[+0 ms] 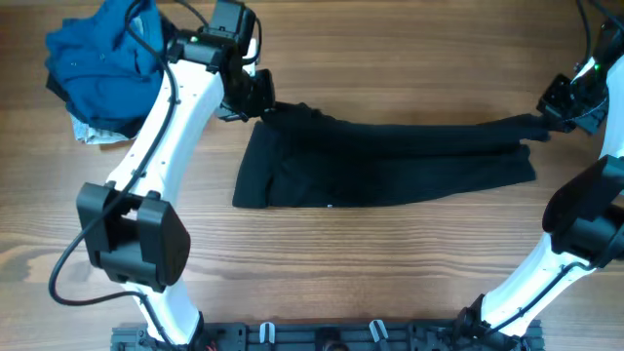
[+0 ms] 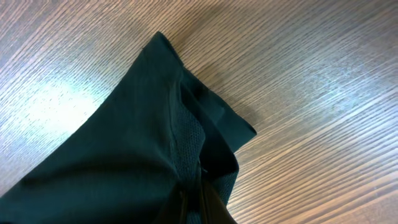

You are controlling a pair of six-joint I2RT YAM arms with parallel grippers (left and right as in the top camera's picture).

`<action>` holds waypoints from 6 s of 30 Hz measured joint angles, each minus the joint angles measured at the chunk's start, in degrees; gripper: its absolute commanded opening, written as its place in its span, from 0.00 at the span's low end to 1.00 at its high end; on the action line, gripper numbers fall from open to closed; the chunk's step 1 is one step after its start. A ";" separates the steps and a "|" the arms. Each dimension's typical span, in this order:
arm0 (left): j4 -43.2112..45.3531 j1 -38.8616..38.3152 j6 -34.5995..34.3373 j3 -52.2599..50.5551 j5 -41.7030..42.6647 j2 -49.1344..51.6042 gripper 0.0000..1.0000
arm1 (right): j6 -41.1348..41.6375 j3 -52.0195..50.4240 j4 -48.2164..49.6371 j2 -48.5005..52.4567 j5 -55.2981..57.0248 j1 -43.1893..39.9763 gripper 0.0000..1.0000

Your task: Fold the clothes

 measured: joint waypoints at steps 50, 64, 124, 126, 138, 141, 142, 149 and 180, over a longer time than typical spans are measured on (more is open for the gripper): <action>5.90 -3.43 2.56 -0.04 7.76 12.87 0.58 | -4.79 -7.98 5.86 -0.02 -18.71 17.68 0.42; -7.96 -5.20 2.60 -0.07 8.59 14.27 0.04 | -4.74 -7.98 6.25 -0.02 -18.71 17.68 0.42; -4.63 -16.44 0.37 -7.85 11.87 10.82 0.04 | -4.37 -7.98 7.72 -0.02 -25.27 22.40 0.34; -3.65 -16.13 0.37 -7.87 10.84 10.82 0.06 | -4.44 -7.98 7.52 -0.02 -25.20 22.40 0.33; 6.56 -10.43 -3.06 -7.93 9.40 10.80 0.04 | -2.64 -18.62 12.33 -0.11 -21.90 22.95 0.04; 6.51 -10.43 -3.98 -7.96 9.35 10.80 0.04 | 0.48 -22.91 15.21 -0.11 -18.08 23.04 0.04; 6.56 -10.43 -4.20 -7.96 9.11 10.82 0.04 | 1.38 -23.71 15.87 -0.11 -17.07 22.86 0.04; 6.73 -10.27 -5.44 -7.96 6.34 14.29 0.04 | 3.89 -24.96 17.84 -0.11 -10.01 18.45 0.11; 7.43 9.81 -5.11 -5.29 2.47 17.22 0.04 | 2.03 -21.20 14.82 -0.85 -8.09 8.72 0.14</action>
